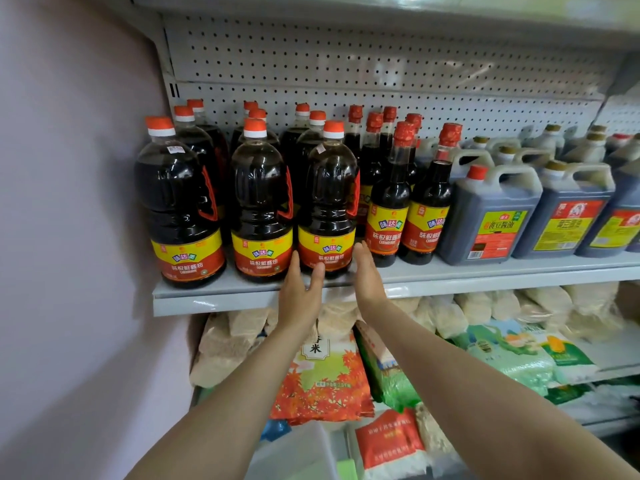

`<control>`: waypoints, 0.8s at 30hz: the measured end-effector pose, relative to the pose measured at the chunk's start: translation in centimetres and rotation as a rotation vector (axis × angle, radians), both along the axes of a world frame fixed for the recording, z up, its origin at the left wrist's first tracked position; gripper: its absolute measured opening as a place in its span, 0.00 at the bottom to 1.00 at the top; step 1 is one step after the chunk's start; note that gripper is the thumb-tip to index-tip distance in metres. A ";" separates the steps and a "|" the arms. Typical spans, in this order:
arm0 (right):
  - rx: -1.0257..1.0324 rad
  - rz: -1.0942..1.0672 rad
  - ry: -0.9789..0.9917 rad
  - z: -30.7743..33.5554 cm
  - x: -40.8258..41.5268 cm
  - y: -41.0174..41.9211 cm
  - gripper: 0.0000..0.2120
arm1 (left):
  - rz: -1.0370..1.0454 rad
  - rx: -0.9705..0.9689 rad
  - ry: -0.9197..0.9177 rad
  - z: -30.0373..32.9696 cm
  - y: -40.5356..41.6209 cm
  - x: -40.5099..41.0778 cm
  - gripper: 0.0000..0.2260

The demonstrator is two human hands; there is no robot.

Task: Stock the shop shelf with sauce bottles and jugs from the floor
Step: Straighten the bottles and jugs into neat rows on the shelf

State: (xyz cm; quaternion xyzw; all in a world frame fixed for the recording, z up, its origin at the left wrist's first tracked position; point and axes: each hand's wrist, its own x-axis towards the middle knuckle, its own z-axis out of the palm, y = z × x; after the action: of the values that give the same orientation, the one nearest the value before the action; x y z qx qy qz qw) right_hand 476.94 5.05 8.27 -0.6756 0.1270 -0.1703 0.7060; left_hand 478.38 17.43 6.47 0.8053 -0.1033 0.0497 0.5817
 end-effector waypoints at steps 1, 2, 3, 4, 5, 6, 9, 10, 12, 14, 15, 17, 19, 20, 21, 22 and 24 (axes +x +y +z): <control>-0.017 0.058 -0.015 -0.1 0.3 -0.3 0.29 | -0.013 0.021 0.021 0.2 -0.3 0.1 0.34; -0.043 0.098 -0.026 0.0 0.3 -0.5 0.27 | -0.021 0.047 0.033 0.3 -0.6 0.2 0.34; -0.057 0.124 -0.030 0.1 0.2 -0.6 0.24 | -0.025 0.074 0.037 0.4 -0.8 0.2 0.34; -0.065 0.147 -0.030 0.4 0.1 -0.6 0.23 | -0.025 0.092 0.040 0.4 -1.0 0.1 0.34; -0.067 0.166 -0.032 0.4 -0.1 -0.7 0.22 | -0.020 0.102 0.041 0.3 -1.2 0.0 0.34; -0.067 0.179 -0.033 0.6 -0.3 -0.8 0.23 | -0.013 0.112 0.038 0.2 -1.3 -0.1 0.34; -0.071 0.196 -0.028 0.5 -0.4 -1.0 0.23 | 0.006 0.133 0.029 0.0 -1.5 -0.2 0.35; -0.084 0.195 -0.022 0.5 -0.4 -0.9 0.23 | 0.008 0.133 0.029 -0.1 -1.5 -0.1 0.35; -0.115 0.202 -0.007 0.6 -0.3 -1.0 0.25 | 0.007 0.133 0.027 -0.1 -1.5 -0.2 0.35; -0.108 0.229 -0.003 0.9 -0.3 -1.4 0.26 | 0.000 0.136 0.031 0.0 -1.4 -0.3 0.35; -0.085 0.250 0.002 0.9 -0.3 -1.7 0.26 | 0.003 0.138 0.041 0.1 -1.4 -0.3 0.35; -0.028 0.285 0.031 1.0 -0.6 -2.4 0.27 | 0.035 0.115 0.066 0.2 -1.6 -0.4 0.33; -0.015 0.214 0.025 0.8 -1.1 -3.3 0.29 | 0.127 0.047 0.042 0.4 -2.3 -0.8 0.31; -0.023 0.118 0.008 0.6 -1.4 -3.9 0.28 | 0.190 0.008 -0.008 0.5 -2.9 -1.4 0.28; -0.029 -0.008 -0.014 0.4 -1.7 -4.8 0.26 | 0.245 -0.033 -0.068 0.7 -3.8 -2.1 0.23; -0.033 -0.136 -0.041 0.4 -2.1 -5.9 0.24 | 0.279 -0.066 -0.119 1.1 -4.8 -2.8 0.19; -0.034 -0.246 -0.089 0.1 -2.3 -8.4 0.19 | 0.278 -0.096 -0.173 1.7 -7.3 -3.9 0.14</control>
State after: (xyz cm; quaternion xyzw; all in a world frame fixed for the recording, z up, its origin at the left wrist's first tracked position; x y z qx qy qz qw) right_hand 474.66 -3.37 8.35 -0.6585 0.1745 -0.2878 0.6731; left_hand 474.48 10.10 8.17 0.7757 -0.0379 0.2038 0.5960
